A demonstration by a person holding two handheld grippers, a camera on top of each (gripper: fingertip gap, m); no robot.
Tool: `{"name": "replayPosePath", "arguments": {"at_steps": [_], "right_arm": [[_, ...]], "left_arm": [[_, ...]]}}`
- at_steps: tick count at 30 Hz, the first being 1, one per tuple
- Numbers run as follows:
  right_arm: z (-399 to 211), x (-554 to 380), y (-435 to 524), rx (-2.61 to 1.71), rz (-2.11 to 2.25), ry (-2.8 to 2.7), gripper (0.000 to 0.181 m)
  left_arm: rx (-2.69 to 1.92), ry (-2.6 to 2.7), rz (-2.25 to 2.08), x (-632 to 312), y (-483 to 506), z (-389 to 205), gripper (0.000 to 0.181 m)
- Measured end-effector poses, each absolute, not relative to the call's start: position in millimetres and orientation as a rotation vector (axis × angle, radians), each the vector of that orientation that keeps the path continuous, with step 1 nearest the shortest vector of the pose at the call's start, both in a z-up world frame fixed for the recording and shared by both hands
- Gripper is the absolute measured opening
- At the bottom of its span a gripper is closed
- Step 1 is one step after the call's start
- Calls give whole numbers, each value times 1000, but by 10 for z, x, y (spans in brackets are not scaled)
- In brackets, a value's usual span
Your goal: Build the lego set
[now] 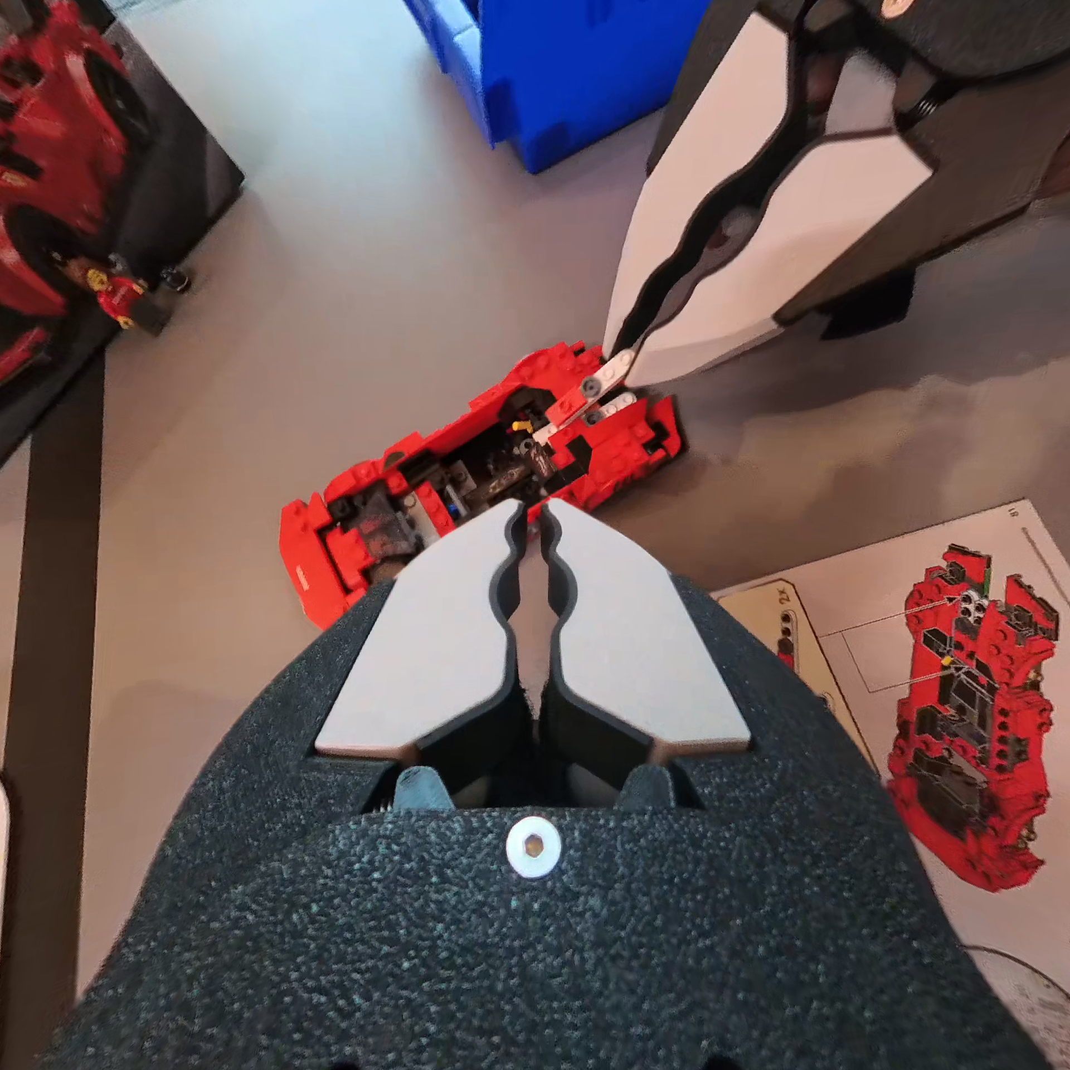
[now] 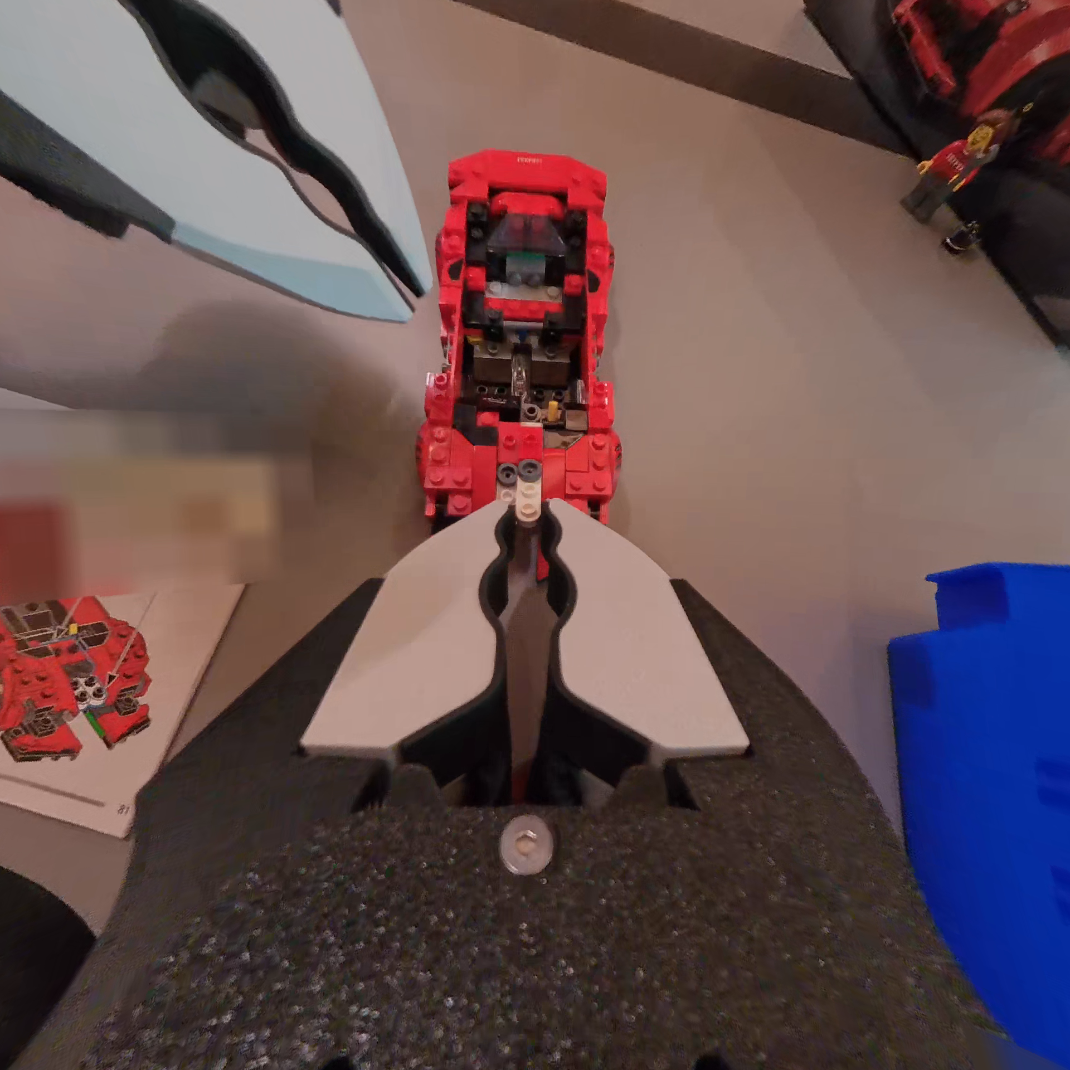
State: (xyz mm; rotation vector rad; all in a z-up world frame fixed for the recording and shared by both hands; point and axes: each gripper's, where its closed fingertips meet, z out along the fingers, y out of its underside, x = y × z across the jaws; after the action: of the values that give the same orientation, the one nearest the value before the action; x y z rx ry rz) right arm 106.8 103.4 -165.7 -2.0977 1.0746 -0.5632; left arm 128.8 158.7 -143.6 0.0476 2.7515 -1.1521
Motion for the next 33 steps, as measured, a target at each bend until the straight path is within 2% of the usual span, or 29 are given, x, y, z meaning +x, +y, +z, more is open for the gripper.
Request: {"name": "replayPosePath", "arguments": {"at_steps": [1, 24, 33], "right_arm": [[-1654, 1076, 1042, -2097, -567, 1076, 8], [-1734, 1141, 1047, -2168, -606, 1136, 8], [-1740, 1151, 1053, -2183, -601, 1111, 9]], "left_arm": [[84, 2758, -1146, 1288, 1552, -1454, 4], [573, 2774, -1078, 1235, 1136, -1649, 2], [558, 2835, -1044, 1263, 1146, -1701, 0]]}}
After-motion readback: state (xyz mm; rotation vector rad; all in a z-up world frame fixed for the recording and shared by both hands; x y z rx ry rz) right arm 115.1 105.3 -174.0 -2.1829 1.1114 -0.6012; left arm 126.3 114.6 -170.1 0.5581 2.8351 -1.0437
